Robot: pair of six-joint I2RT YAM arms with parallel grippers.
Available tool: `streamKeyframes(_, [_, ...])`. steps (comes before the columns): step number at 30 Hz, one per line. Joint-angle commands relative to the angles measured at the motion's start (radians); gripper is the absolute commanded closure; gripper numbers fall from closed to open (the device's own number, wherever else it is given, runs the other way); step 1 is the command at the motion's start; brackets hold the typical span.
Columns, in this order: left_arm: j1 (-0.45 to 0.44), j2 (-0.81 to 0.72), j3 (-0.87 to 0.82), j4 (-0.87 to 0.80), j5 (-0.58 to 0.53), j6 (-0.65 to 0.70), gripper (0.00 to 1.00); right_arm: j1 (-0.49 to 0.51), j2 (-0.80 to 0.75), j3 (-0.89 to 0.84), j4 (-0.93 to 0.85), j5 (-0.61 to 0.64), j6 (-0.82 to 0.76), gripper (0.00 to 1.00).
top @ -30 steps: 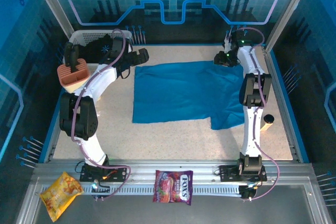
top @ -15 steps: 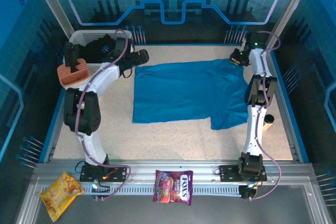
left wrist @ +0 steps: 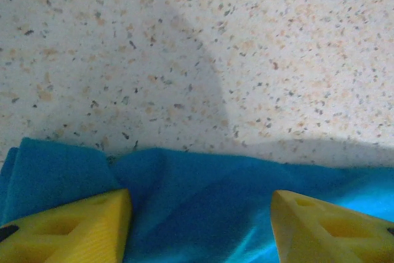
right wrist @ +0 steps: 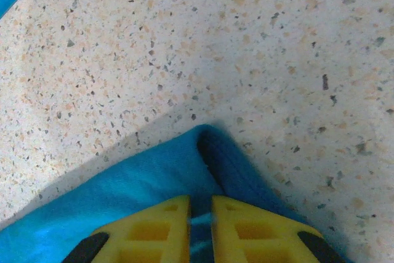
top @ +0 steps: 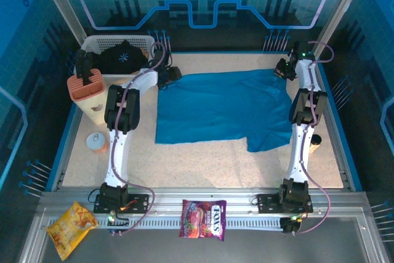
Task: Fold and stack the t-shirts
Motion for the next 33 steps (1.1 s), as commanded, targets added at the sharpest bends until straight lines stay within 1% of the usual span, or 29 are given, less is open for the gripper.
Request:
streamKeyframes(1, [-0.002, 0.025, 0.028, -0.067, -0.013, 0.003, 0.38, -0.017, -0.002, -0.014, -0.025, 0.05, 0.009, 0.82])
streamKeyframes(3, [-0.003, 0.02, 0.033, -0.066, -0.01, 0.018, 0.38, -0.015, -0.038, -0.039, -0.017, 0.052, -0.001, 0.82])
streamKeyframes(5, [-0.004, 0.01, 0.043, -0.059, 0.002, 0.036, 0.38, -0.009, -0.092, -0.084, 0.006, 0.047, -0.025, 0.8])
streamKeyframes(10, [-0.009, -0.054, 0.091, -0.065, 0.044, 0.083, 0.37, 0.043, -0.296, -0.241, 0.062, 0.102, -0.167, 0.68])
streamKeyframes(12, [-0.02, -0.103, 0.097, -0.065, 0.042, 0.109, 0.34, 0.074, -0.37, -0.305, 0.067, 0.129, -0.23, 0.63])
streamKeyframes(15, [-0.038, -0.181, 0.085, -0.064, 0.032, 0.132, 0.29, 0.111, -0.421, -0.35, 0.039, 0.129, -0.283, 0.63])
streamKeyframes(19, [-0.066, -0.288, 0.032, -0.055, 0.03, 0.142, 0.26, 0.147, -0.391, -0.33, -0.012, 0.033, -0.298, 0.67])
streamKeyframes(21, [-0.081, -0.34, -0.007, -0.056, 0.029, 0.146, 0.26, 0.171, -0.339, -0.312, -0.017, -0.007, -0.298, 0.68])
streamKeyframes(24, [-0.098, -0.412, -0.084, -0.036, 0.023, 0.143, 0.26, 0.2, -0.282, -0.262, -0.03, -0.014, -0.297, 0.69])
streamKeyframes(29, [-0.119, -0.525, -0.242, 0.017, 0.025, 0.134, 0.25, 0.223, -0.167, -0.147, -0.068, 0.028, -0.282, 0.71])
streamKeyframes(33, [-0.12, -0.588, -0.337, 0.041, 0.019, 0.128, 0.25, 0.225, -0.151, -0.158, -0.052, 0.046, -0.265, 0.72])
